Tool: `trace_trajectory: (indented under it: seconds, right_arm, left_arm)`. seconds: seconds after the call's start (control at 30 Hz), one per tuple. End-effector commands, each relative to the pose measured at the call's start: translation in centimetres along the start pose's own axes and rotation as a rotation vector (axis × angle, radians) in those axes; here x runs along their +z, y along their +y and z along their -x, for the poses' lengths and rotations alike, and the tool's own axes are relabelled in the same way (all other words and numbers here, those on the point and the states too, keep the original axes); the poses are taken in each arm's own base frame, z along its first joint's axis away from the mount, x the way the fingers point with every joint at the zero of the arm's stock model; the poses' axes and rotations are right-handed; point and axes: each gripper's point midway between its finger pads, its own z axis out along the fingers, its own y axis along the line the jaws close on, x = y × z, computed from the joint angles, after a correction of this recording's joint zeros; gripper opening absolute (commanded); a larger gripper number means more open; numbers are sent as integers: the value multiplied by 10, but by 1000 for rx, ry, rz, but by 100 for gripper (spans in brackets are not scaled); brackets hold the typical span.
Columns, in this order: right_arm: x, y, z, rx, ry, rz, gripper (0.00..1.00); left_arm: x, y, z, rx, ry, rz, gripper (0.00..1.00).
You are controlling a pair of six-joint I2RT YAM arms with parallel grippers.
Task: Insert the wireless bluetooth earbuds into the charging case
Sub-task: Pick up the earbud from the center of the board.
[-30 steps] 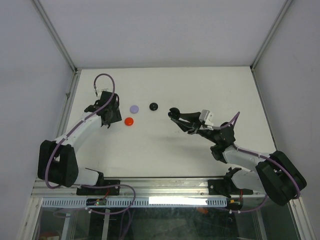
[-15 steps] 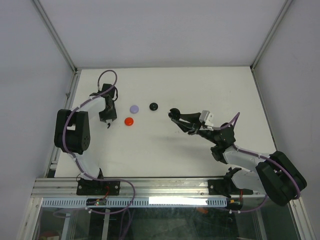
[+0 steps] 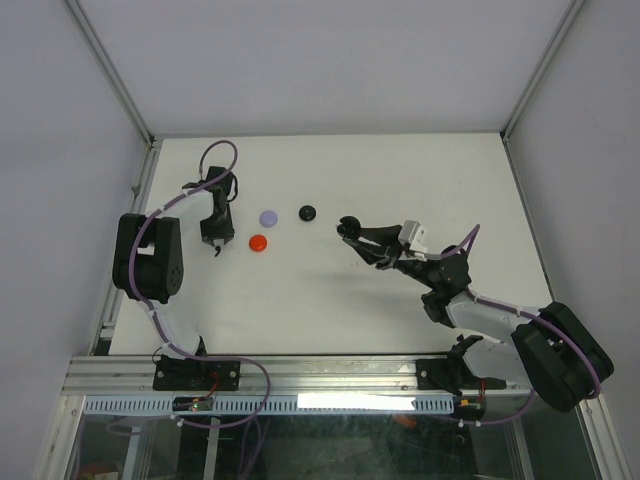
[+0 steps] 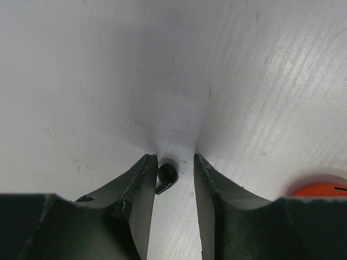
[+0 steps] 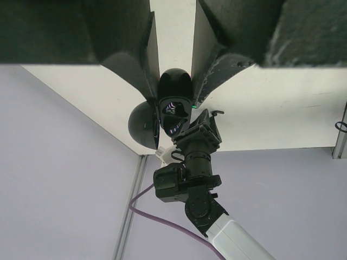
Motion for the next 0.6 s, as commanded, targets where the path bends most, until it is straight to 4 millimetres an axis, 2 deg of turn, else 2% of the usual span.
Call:
trace_trajectory:
  seconds: [0.0,0.3,0.57]
  right_arm:
    - [3,-2,18,-39,-57,-11,0]
    - [3,-2,20,-38,-60,-8,0]
    - [3,-1,19,-34,-57,-3,0]
  left_arm:
    - [-9,1,-8,25,41,-16,36]
    - [-7,2,-13,23,75,-43,34]
    - [-14,9,-13,-21,74,-90,34]
